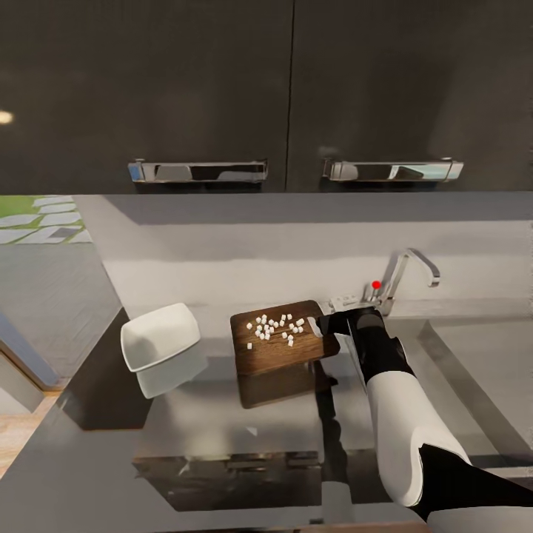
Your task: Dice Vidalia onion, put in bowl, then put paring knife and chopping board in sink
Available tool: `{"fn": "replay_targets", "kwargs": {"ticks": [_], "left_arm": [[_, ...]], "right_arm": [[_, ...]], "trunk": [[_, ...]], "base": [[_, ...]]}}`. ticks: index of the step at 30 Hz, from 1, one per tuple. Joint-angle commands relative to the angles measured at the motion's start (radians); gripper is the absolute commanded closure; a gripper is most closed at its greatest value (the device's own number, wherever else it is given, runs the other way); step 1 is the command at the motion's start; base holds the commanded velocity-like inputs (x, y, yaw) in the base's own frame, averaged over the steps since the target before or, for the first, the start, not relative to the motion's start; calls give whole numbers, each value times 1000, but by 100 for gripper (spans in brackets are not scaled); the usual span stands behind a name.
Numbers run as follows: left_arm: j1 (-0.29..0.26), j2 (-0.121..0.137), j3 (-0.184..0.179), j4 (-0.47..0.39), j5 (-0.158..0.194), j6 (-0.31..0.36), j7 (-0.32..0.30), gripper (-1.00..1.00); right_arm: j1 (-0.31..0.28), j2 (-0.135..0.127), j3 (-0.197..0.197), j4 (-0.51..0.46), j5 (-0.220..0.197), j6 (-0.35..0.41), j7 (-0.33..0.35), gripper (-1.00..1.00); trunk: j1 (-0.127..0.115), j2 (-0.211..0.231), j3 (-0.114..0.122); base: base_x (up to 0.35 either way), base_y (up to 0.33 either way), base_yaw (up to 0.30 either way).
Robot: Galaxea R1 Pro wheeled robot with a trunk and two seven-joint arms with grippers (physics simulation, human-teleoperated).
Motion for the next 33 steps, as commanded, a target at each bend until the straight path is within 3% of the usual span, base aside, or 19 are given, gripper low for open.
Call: {"fn": "replay_targets", "kwargs": {"ticks": [1,16,33], "left_arm": [[-2,-1,-9,5,9,-7,1,-100],[-2,-1,-9,5,9,-7,1,-100],[-2,-1,-8,5,9,-8,1,-100]], "right_arm": [[-1,1,-5,-1,10,1,9,100],[-1,1,-6,0,7,6,9,100],[-1,1,-5,3,6,97,14,100]], "trunk": [[1,-2,0],[1,-2,16],[1,-2,16]], "base": [[0,0,-86],[0,0,-61],[0,0,-1]]}}
